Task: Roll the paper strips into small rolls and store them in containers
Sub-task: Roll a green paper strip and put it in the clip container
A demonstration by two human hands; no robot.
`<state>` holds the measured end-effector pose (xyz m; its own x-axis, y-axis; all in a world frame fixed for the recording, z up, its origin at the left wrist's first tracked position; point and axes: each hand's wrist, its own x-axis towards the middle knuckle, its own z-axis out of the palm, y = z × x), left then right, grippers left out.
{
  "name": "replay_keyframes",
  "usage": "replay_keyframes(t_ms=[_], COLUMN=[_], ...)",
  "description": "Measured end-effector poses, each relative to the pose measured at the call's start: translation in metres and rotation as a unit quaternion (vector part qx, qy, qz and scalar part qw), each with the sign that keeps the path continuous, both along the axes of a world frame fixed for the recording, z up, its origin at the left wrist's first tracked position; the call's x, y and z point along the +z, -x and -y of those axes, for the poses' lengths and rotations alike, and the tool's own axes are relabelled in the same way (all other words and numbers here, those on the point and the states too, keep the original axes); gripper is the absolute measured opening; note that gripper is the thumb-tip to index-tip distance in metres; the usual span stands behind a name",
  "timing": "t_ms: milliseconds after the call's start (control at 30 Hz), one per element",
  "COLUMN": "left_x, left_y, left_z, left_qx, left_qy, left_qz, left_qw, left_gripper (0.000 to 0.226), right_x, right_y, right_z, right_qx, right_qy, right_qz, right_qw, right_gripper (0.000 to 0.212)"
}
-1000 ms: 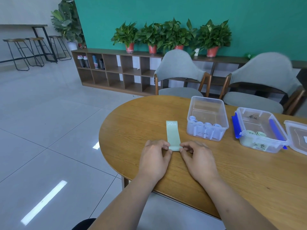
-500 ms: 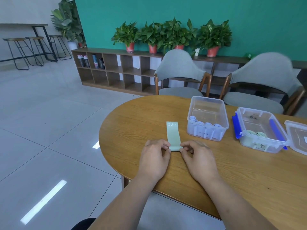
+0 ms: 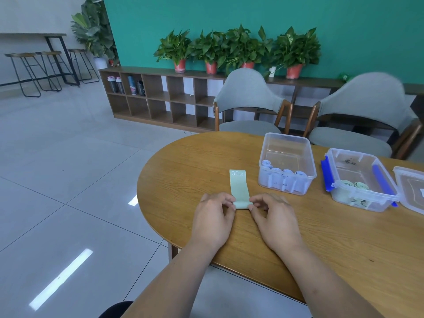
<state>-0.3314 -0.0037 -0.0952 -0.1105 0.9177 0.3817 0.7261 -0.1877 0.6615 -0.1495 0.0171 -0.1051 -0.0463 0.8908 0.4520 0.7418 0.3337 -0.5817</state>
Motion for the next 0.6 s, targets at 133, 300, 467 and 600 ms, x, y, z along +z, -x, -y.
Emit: replay_keyframes(t_ms=[133, 300, 467, 600], left_x=[-0.0014, 0.0001, 0.0022, 0.0012], left_y=[0.0000, 0.0009, 0.0011, -0.0001], left_z=[-0.0005, -0.0007, 0.0005, 0.0001], left_qx=[-0.001, 0.005, 0.006, 0.007], left_qy=[0.002, 0.001, -0.003, -0.002], left_qz=[-0.009, 0.001, 0.009, 0.002], left_qw=[1.000, 1.000, 1.000, 1.000], left_gripper=[0.025, 0.023, 0.021, 0.017], right_x=[-0.0006, 0.0008, 0.0015, -0.0009], right_y=[0.0002, -0.0011, -0.0010, -0.0011], right_z=[-0.0006, 0.0002, 0.0010, -0.0001], right_qx=[0.002, 0.003, 0.007, 0.012], right_qy=[0.010, 0.014, 0.012, 0.001], right_qz=[0.002, -0.019, -0.033, -0.013], right_qw=[1.000, 1.000, 0.999, 1.000], right_gripper=[0.027, 0.024, 0.022, 0.020])
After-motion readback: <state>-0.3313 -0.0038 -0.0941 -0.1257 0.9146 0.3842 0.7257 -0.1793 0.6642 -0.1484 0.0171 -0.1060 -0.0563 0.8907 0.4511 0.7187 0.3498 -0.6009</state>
